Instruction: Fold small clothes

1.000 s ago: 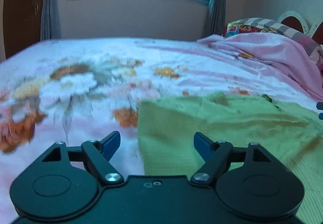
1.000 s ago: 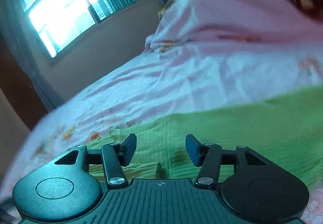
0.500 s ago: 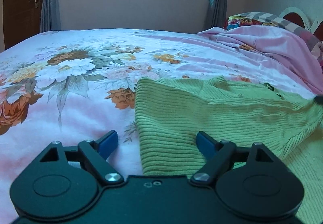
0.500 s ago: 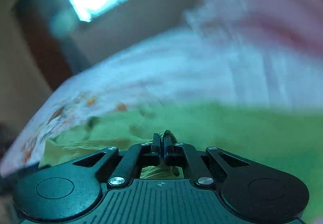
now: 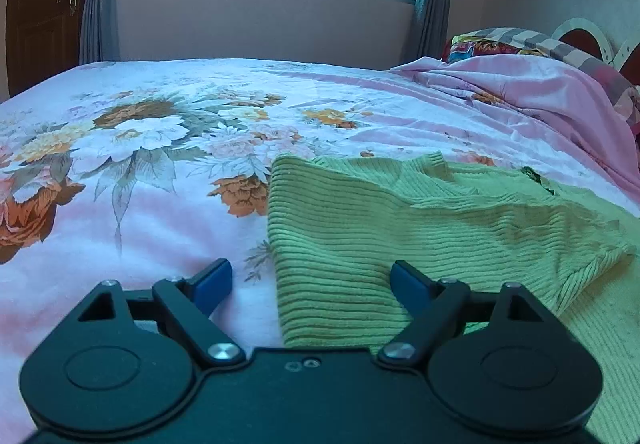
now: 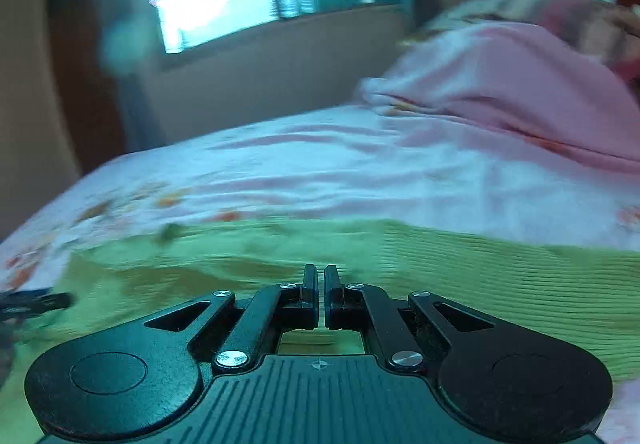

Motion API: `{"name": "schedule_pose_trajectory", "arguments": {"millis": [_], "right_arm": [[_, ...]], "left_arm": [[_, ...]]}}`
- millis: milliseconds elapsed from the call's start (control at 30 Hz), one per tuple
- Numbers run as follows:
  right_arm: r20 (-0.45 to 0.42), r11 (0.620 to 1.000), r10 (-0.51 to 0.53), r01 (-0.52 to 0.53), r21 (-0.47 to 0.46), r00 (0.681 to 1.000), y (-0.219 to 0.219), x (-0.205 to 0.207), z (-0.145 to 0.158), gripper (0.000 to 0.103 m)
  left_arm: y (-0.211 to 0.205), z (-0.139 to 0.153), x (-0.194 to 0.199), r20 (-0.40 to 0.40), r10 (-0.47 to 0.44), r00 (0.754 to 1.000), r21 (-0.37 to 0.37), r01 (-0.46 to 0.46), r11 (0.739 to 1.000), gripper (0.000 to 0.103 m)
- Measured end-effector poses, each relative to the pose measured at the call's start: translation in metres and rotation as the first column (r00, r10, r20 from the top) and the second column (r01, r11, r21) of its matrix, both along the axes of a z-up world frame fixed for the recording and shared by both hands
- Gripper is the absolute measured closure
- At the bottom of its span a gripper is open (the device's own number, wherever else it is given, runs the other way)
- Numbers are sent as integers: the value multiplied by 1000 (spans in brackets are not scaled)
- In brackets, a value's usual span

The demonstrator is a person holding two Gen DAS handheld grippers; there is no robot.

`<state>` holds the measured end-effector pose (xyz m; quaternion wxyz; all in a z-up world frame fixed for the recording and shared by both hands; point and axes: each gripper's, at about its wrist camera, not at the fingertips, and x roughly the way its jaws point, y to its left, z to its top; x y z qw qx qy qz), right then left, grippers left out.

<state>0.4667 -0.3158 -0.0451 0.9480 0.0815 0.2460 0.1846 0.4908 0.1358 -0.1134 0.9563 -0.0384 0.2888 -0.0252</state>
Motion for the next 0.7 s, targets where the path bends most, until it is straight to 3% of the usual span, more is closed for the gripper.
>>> {"name": "schedule_pose_trajectory", "arguments": {"millis": [67,133,200,233,333,467,533,633,667,700], "right_arm": [[-29,997,28,-30,-71,999,20,5,-9,101],[-173,982,-101,70,-177,980,22,26,-32,101],[-196,980,-191,176,-88,962,4,27,-25,101],[-152,977,-206,196,-82,967,6,21,-15,101],[-25,994,-100,99,-44,995,30,5,10,101],[-42,996,-62,60,-64,997,59,21,16,101],[-56,996,-48,43,-81,997,75,33,14,101],[-79,998,43,-47,-49,996,105,58,-4,101],[-98,996,75,-80,-47,992,112,65,-13,100],[-142,993,72,-84,-77,987,121,76,-27,101]], "left_arm": [[-1,0,1,-9,0,1000,5,1,1000,17],[1,1,1,-11,-1,1000,2,1,1000,17],[1,5,-4,-3,16,1000,15,-16,1000,17],[0,8,-9,31,20,999,26,-21,999,17],[-9,15,-21,121,-6,993,48,0,999,17],[-34,33,-1,101,-9,995,164,-7,986,17],[-46,40,17,74,-10,997,211,-5,978,17],[-52,34,45,42,-44,998,168,37,985,17],[-53,24,58,-3,-47,999,172,47,984,17],[-51,9,72,-99,-31,995,175,48,983,14]]}}
